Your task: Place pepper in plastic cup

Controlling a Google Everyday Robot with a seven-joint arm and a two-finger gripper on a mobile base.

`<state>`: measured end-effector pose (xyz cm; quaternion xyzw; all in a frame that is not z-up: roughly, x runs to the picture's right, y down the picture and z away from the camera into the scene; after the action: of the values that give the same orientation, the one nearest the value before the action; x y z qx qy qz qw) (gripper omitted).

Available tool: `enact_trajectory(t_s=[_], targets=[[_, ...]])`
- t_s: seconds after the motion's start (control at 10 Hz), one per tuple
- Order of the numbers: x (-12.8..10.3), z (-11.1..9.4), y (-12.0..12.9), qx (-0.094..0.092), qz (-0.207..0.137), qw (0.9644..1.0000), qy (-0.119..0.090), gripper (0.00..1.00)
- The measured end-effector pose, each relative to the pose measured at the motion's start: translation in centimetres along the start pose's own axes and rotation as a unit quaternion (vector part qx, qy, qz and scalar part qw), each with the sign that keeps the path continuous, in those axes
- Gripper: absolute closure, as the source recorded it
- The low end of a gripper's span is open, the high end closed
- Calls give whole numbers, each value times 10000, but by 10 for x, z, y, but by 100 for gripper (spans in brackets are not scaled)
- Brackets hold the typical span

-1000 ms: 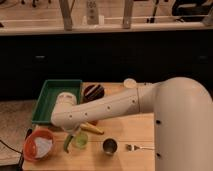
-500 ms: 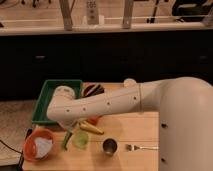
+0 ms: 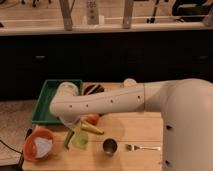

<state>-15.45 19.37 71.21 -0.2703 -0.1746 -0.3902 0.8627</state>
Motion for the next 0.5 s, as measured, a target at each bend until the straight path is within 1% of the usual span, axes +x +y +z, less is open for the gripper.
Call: enact_trajectory(t_s=[0.2, 0.3, 0.4, 0.5], targets=[[5, -1, 13, -68, 102, 9999, -101, 97], [7, -1, 19, -86, 160, 9997, -164, 92], [9, -1, 24, -101, 213, 9995, -201, 83], [10, 0, 28, -119, 246, 9993, -238, 72]])
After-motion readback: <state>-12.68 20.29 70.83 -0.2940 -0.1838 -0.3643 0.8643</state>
